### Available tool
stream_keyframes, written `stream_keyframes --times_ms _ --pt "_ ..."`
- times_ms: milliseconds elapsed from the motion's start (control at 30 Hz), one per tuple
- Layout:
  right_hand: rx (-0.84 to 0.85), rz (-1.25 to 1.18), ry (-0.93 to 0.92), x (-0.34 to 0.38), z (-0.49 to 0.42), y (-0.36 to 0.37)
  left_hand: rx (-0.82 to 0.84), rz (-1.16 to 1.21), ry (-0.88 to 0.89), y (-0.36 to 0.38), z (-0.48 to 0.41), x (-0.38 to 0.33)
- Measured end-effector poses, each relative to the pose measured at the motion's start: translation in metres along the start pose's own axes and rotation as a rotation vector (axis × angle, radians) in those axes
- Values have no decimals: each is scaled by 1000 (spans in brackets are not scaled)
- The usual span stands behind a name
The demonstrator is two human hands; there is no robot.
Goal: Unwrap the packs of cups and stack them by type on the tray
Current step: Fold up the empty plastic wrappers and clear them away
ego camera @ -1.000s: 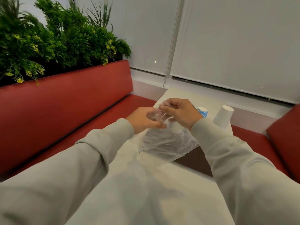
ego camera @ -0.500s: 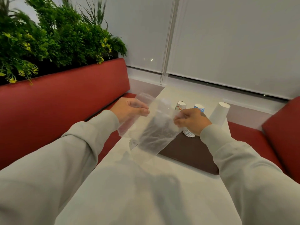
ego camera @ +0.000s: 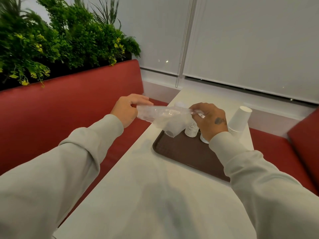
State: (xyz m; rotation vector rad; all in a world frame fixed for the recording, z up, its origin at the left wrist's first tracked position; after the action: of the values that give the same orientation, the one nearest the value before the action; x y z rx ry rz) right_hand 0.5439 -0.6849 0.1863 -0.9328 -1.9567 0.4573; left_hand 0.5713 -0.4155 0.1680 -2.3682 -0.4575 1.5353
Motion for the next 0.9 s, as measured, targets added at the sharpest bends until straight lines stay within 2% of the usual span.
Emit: stream_keyframes --times_ms 67,133,200,333,433,567,667,767,900 --pt "46 23 8 -8 13 7 12 -35 -8 8 15 5" --pt "93 62 5 -20 31 18 39 -62 58 18 31 13" --pt "145 145 -57 -30 53 32 115 -104 99 31 48 29" --pt "296 206 -43 -58 89 60 190 -115 -57 55 82 79" --pt "526 292 25 -77 114 79 309 -148 -127 69 105 103" --pt "678 227 144 -95 146 94 428 -177 -246 76 139 132" --pt "768 200 204 -106 164 105 418 -125 -323 75 154 149" --pt "774 82 317 -114 175 111 363 -105 -388 74 162 158" --pt "776 15 372 -118 177 119 293 -147 -380 74 166 161"
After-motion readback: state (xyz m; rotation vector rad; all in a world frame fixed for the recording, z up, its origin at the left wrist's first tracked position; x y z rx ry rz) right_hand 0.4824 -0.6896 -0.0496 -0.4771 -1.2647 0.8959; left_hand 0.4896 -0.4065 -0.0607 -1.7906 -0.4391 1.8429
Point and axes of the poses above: each hand's wrist, its own z-axis away from the middle knuckle, its own y-axis out of the palm, x = y × z, the point moved 6 cm from there along -z, towards the middle knuckle, and after that the axes turned 2 degrees about y, right-handed, at the moved point
